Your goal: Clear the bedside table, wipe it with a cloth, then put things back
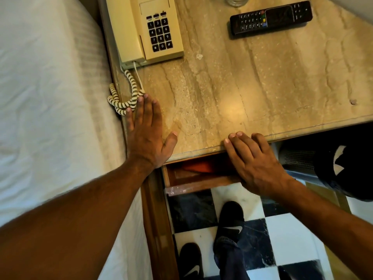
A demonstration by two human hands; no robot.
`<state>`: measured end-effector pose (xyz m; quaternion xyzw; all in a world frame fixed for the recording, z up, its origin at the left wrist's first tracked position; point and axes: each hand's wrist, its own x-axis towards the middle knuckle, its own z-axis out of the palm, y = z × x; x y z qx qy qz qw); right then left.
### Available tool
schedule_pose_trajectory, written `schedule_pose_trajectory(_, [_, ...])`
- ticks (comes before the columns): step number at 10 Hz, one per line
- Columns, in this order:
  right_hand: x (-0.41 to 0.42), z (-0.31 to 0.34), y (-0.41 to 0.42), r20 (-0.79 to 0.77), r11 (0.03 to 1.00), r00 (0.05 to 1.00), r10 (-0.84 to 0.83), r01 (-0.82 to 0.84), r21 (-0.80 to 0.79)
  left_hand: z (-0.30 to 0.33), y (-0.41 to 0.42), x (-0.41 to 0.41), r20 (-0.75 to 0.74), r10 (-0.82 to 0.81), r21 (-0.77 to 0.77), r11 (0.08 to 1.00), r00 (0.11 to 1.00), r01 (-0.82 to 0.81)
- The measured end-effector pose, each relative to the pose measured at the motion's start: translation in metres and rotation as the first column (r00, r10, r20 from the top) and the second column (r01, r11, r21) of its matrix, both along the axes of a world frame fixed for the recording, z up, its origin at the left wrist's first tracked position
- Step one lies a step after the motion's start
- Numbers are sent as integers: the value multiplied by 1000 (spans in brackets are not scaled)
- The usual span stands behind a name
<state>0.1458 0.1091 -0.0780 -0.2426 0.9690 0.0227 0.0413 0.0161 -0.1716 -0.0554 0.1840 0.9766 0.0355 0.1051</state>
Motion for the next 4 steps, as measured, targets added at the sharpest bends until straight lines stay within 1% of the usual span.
schedule_pose_trajectory(1, [-18, 0, -4, -185, 993, 980, -72, 54, -102, -1, -1, -1, 3, -5, 6, 1000, 1000, 5])
schedule_pose_trajectory(2, [-32, 6, -13, -262, 982, 957, -121, 77, -173, 0, -2, -2, 4, -5, 4, 1000, 1000, 5])
schedule_pose_trajectory(3, [-48, 19, -7, -106, 960, 988, -115, 83, -269, 0, -2, -3, -8, -9, 25, 1000, 1000, 9])
schedule_pose_trajectory(4, [-86, 36, -17, -7, 880, 987, -162, 141, -453, 3, -2, -2, 17, 5, 20, 1000, 1000, -5])
